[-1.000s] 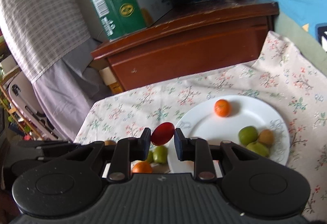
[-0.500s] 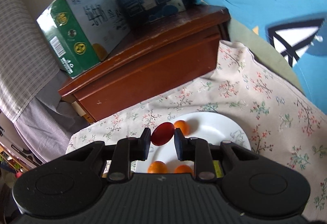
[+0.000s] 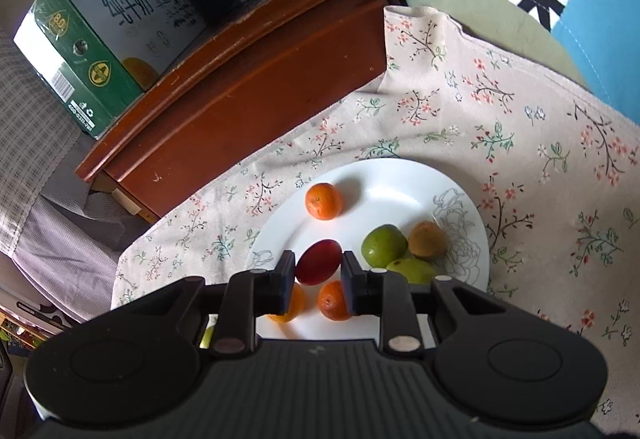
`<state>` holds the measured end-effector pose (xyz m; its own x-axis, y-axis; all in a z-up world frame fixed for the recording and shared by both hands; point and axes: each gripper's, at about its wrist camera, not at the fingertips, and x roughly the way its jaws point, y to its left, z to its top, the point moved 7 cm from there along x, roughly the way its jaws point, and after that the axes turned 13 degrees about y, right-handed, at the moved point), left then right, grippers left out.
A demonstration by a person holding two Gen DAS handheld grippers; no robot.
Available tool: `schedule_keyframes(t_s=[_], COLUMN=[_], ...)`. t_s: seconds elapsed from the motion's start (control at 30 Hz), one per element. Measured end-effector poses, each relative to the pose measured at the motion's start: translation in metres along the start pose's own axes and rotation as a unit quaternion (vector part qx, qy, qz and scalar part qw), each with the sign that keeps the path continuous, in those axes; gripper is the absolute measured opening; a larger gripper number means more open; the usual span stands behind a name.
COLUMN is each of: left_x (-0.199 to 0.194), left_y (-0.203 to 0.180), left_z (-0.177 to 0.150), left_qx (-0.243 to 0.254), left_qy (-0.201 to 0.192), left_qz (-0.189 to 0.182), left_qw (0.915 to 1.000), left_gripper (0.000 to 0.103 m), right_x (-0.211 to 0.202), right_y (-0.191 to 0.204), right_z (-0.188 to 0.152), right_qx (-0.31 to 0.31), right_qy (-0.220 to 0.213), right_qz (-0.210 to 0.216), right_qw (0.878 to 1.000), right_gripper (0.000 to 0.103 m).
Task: Organize fruits
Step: 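Carry the brown fruit with the left tool while the right tool carries the tomato to the plate, then open both tools to release the brown fruit and red tomato onto the plate, then withdraw both tools from the plate toward the remaining fruit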
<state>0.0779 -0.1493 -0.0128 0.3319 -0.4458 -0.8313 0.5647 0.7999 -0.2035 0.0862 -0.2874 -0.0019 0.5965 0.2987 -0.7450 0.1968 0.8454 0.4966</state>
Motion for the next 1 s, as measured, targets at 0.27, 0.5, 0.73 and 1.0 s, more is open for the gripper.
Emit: schedule_keyframes(t_s=[0.27,0.5,0.73,1.0], left_x=[0.003,-0.013,-0.032,-0.06], left_y=[-0.003,0.001,0.018,0.045], left_z=[0.001,0.006,0.013,0.014], left_qx=[-0.004,-0.011,-0.027,-0.052], left_qy=[-0.002,-0.021,-0.028,-0.032], left_qz=[-0.007,0.009,0.037,0.06], left_qw=[1.0,0.9997,0.9986,0.9964], left_gripper=[0.027,0.057,0.071,0.078], right_x=[0.004,-0.003,-0.004,-0.006], right_y=[-0.003,-0.003,-0.001,0.008], right_z=[0.0,0.004,0.004,-0.003], right_qx=[0.01,0.015,0.009,-0.012], right_qy=[-0.001,-0.019,-0.021,-0.015], right_qz=[-0.007,-0.006,-0.004,-0.001], right_qw=[1.0,1.0,1.0,1.0], right_gripper=[0.028,0.029,0.03,0.03])
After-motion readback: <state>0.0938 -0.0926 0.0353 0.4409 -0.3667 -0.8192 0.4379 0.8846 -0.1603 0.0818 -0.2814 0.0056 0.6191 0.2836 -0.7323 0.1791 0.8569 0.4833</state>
